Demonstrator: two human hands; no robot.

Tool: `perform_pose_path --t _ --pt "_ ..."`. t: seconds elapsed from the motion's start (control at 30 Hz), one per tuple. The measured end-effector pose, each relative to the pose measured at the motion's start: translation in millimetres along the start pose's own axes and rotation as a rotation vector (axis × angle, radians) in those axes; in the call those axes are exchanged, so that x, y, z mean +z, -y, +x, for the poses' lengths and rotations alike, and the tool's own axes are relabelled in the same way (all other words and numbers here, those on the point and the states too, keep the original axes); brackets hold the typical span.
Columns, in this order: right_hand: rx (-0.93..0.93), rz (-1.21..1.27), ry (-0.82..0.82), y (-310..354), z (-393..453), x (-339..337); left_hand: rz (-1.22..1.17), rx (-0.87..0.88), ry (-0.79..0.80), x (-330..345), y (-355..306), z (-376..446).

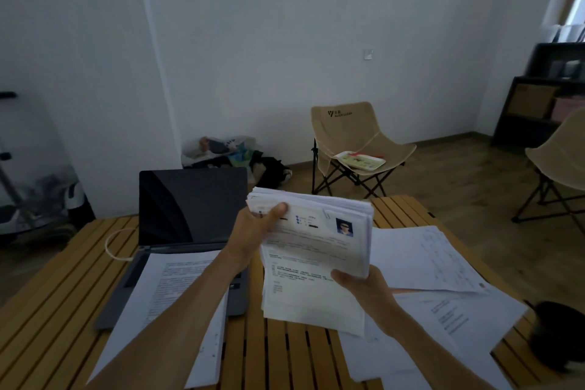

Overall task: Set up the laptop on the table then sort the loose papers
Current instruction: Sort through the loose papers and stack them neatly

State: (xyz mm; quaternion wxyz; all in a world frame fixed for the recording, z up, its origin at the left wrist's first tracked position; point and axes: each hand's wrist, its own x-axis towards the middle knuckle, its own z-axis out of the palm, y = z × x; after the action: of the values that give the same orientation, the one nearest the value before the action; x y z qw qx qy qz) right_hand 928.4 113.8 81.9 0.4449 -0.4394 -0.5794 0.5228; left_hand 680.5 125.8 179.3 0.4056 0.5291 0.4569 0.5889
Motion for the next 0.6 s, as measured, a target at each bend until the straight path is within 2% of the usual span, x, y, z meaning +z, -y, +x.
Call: perform_pose_path --t 0.13,0.23,0.37,0.6 --pt "-0.085 0.01 -0.074 21 -2 -3 0.042 0.075 -0.041 10 -30 4" --pt "-0.154 0.065 -0.061 36 -7 -14 0.037 0.103 0.016 3 -41 7" --pt "-0.139 0.079 -0.04 34 -14 -14 -0.011 -0.013 0.096 2 -14 -6" --pt "-0.033 0.035 -0.036 16 -10 -15 -0.028 -0.055 0.177 -6 2 -8"
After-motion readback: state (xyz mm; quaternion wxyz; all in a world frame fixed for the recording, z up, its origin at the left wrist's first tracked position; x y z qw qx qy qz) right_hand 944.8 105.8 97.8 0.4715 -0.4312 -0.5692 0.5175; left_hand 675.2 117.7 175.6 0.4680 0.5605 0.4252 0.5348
